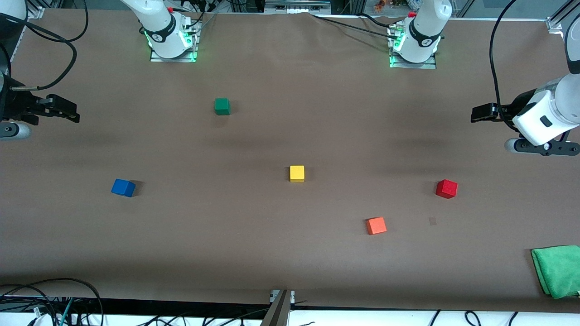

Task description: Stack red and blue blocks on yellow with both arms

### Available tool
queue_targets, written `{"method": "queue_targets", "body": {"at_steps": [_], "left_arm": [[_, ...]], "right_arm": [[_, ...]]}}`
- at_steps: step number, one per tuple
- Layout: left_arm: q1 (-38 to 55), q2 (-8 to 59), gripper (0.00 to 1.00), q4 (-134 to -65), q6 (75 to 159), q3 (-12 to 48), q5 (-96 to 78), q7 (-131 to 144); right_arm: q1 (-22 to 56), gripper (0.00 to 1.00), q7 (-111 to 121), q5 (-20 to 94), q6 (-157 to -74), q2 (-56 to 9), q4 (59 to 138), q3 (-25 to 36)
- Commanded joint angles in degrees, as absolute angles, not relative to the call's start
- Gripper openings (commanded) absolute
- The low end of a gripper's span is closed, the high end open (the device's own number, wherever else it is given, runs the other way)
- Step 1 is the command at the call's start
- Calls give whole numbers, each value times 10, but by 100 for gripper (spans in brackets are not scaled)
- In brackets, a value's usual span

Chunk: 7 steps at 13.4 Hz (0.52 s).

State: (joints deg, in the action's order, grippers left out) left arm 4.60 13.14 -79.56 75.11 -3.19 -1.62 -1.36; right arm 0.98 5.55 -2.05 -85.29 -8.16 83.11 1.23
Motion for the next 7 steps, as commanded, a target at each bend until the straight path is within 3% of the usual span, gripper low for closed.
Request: {"method": "queue_targets", "body": {"at_steps": [1, 7], "left_arm": [[45, 127, 100, -794, 743, -32, -3, -26], [40, 127, 100, -791, 742, -32, -4, -26]], "right_arm": [[8, 100, 55, -11, -846, -86, 818, 13], [7, 100, 55, -11, -847, -86, 818, 14]]}}
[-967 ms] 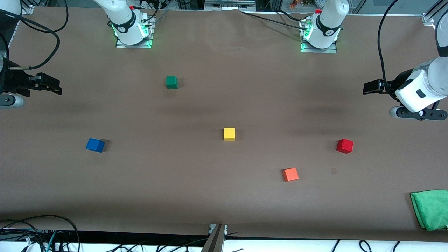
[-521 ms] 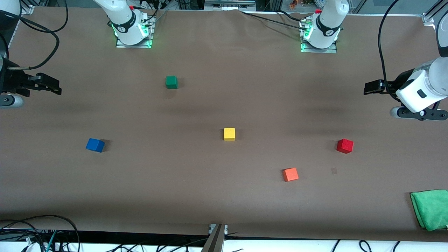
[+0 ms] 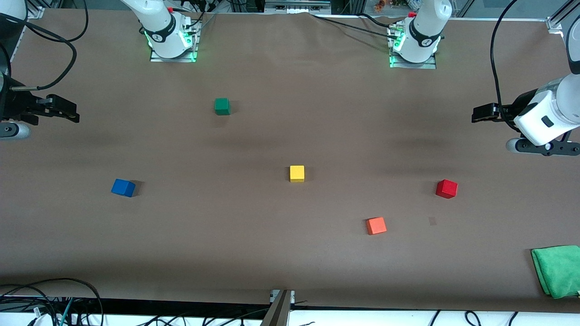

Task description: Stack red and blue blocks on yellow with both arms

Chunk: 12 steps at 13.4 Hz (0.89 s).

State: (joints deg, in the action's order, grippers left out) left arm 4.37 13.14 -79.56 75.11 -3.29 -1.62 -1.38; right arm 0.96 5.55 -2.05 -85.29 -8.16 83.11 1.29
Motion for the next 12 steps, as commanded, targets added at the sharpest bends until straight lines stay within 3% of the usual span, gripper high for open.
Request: {"method": "queue_targets", "body": {"at_steps": [1, 8, 12], "left_arm": [[40, 127, 100, -791, 742, -32, -4, -26], [14, 174, 100, -800, 798, -32, -4, -93], [-11, 210, 100, -835, 914, -32, -4, -169]], "right_arm": [[7, 100, 55, -11, -847, -86, 818, 14], [7, 100, 55, -11, -847, -86, 818, 14], [7, 100, 55, -11, -847, -86, 818, 14]]}}
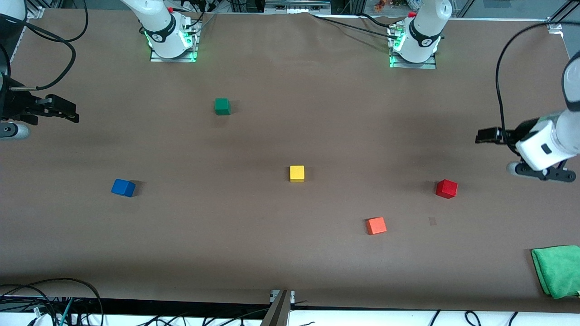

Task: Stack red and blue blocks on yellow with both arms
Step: 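Move the left gripper down over the red cube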

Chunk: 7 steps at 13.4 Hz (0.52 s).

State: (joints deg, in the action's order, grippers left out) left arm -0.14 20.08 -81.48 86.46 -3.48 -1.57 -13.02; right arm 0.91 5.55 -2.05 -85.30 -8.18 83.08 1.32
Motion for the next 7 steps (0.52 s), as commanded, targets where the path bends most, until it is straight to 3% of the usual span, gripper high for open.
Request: {"method": "queue_targets", "body": {"at_steps": [1, 7], "left_arm": [[-16, 226, 100, -845, 952, -32, -4, -178], [-4, 313, 100, -896, 1149, -31, 4, -175]], "right_arm": [[7, 100, 55, -11, -848, -86, 818, 14], [7, 100, 55, -11, -848, -86, 818, 14]]}}
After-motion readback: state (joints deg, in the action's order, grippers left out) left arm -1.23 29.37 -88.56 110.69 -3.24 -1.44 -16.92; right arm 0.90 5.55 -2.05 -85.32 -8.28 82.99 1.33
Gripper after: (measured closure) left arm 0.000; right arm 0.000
